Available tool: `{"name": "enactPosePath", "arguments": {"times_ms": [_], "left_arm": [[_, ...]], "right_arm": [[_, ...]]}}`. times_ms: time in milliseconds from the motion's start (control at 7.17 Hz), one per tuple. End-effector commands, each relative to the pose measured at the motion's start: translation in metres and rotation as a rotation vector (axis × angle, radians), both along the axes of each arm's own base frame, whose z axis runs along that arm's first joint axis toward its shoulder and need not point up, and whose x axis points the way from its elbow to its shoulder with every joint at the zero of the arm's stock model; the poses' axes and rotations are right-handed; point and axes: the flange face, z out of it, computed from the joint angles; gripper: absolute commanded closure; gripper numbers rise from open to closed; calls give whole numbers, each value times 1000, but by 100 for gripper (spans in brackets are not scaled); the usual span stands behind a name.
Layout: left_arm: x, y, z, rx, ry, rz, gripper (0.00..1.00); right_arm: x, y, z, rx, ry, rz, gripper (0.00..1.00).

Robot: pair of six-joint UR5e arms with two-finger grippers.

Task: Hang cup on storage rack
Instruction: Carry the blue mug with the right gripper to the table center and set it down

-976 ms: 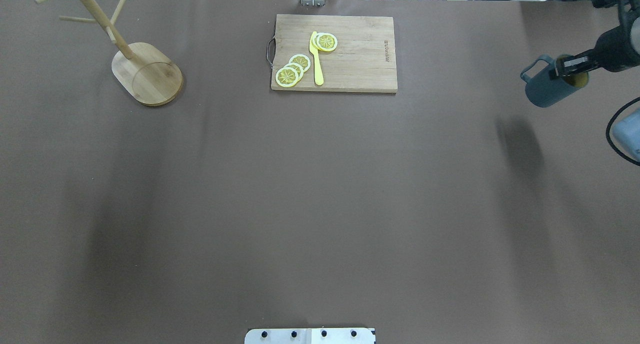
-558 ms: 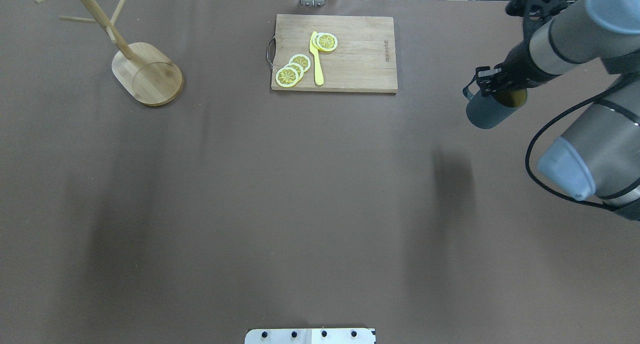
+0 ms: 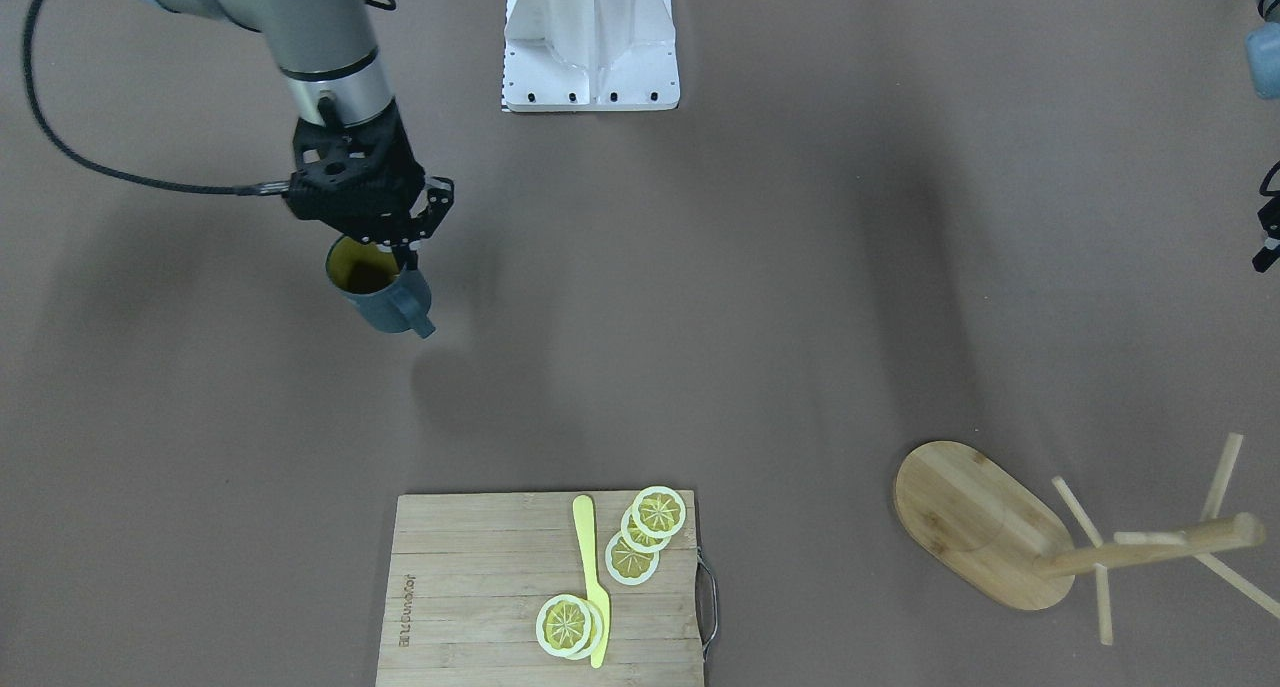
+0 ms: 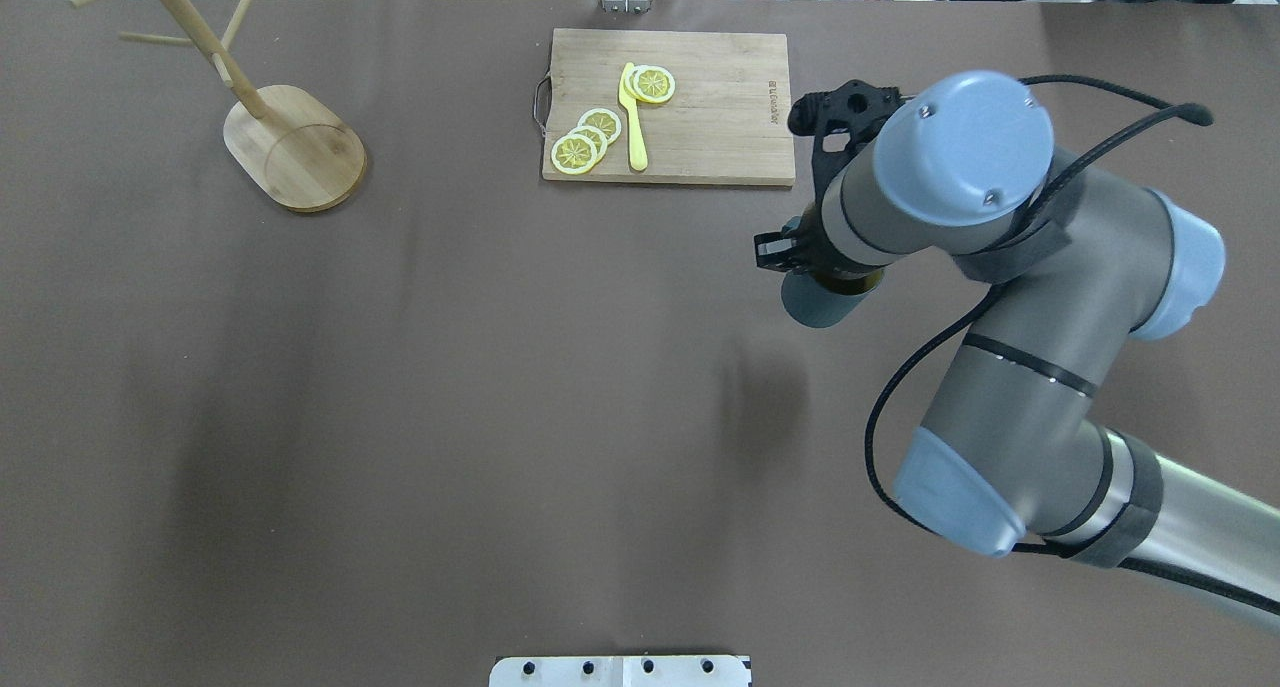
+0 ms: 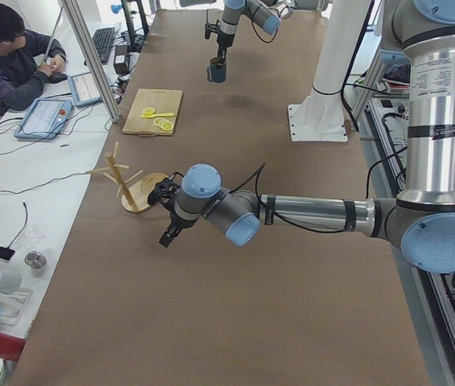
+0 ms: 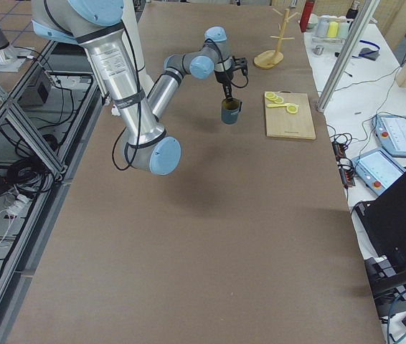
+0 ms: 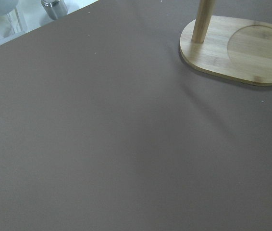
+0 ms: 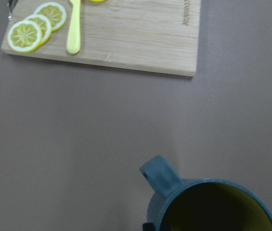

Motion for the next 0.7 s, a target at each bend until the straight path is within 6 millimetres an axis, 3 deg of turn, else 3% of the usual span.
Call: {"name": "enactPosePath", "arguments": {"times_ms": [0, 279, 558], "left_arm": [[-1, 0, 1, 0, 0, -1, 1], [-1, 4, 5, -1, 4, -6, 1], [-1, 4, 8, -7, 3, -6, 1]], "right_arm": [[-66, 15, -44, -46, 17, 18, 100], [-131, -13, -76, -108, 51, 50, 100], [-169, -6, -87, -164, 62, 63, 100]]}}
